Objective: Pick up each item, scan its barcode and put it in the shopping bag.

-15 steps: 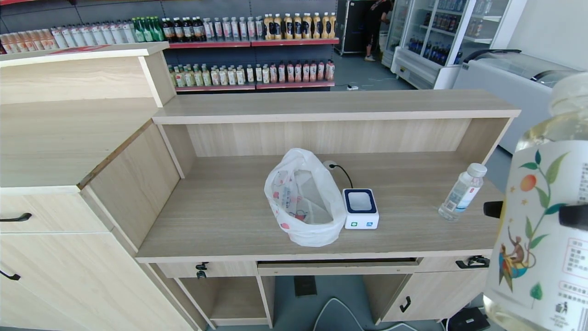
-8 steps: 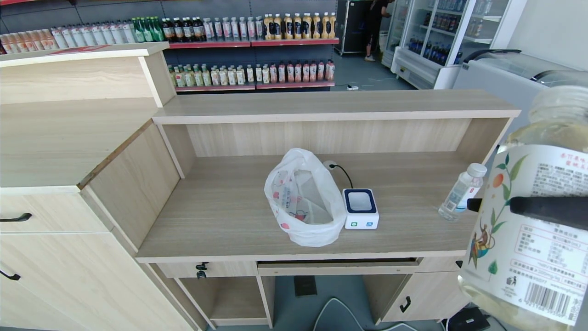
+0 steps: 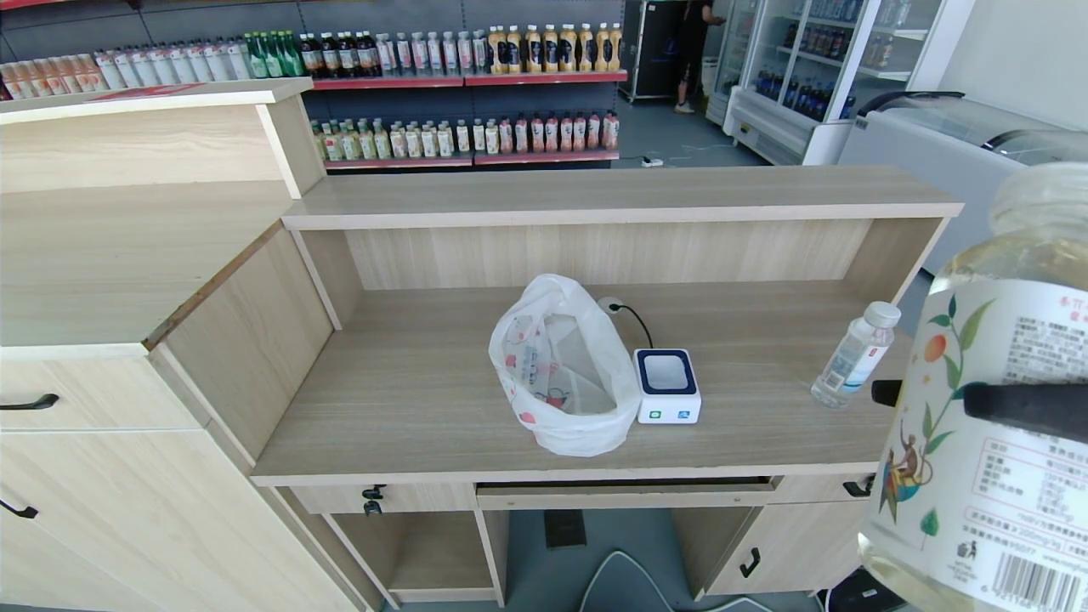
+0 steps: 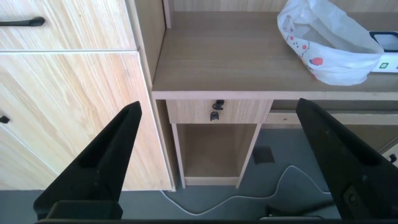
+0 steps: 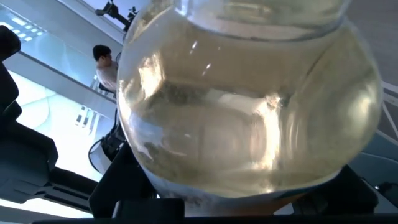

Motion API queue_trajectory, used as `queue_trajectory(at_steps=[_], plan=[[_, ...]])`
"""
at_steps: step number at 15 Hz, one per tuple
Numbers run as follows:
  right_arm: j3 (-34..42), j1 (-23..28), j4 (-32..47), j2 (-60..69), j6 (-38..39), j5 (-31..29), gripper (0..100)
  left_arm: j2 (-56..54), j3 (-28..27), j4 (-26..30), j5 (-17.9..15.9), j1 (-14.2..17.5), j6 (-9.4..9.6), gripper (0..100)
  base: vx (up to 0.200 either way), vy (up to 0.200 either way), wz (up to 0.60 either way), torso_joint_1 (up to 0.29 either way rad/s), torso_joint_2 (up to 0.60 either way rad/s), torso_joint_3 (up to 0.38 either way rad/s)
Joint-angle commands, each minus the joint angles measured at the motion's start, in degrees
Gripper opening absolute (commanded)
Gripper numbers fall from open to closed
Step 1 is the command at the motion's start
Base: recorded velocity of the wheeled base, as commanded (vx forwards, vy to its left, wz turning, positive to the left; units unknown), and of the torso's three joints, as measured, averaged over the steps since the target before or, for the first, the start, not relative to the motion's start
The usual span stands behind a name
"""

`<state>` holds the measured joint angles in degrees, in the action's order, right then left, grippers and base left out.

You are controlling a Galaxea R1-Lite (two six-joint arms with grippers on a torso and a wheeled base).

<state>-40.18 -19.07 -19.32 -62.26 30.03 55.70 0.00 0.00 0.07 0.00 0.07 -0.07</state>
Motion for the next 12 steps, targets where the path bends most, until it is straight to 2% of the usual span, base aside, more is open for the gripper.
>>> queue_trajectory(at_steps=[1,5,7,8,10,11,12], plan=[[0.1,-0.2,0.0,0.0,0.0,-0.1,0,0.1,0.0,0.0,0.0,0.0,-0.01,100,0.0,0.0,0.0,0.0,0.0,0.0],[0.2,0.0,-0.1,0.3,0.0,-0.2,0,0.1,0.0,0.0,0.0,0.0,-0.01,100,0.0,0.0,0.0,0.0,0.0,0.0],[0.2,2.7,-0.2,-0.2,-4.4,-0.9,0,0.1,0.0,0.0,0.0,0.0,-0.01,100,0.0,0.0,0.0,0.0,0.0,0.0],[0.4,4.7,-0.3,-2.2,-10.2,-5.4,0,0.1,0.0,0.0,0.0,0.0,-0.01,100,0.0,0.0,0.0,0.0,0.0,0.0],[0.2,8.6,-2.4,-8.5,-23.5,-21.8,0,0.1,0.0,0.0,0.0,0.0,-0.01,100,0.0,0.0,0.0,0.0,0.0,0.0],[0.7,12.7,-7.4,-11.4,-25.2,-26.3,0,0.1,0.0,0.0,0.0,0.0,-0.01,100,0.0,0.0,0.0,0.0,0.0,0.0],[1.9,14.7,-11.2,-13.5,-26.4,-32.3,0,0.1,0.0,0.0,0.0,0.0,-0.01,100,0.0,0.0,0.0,0.0,0.0,0.0]])
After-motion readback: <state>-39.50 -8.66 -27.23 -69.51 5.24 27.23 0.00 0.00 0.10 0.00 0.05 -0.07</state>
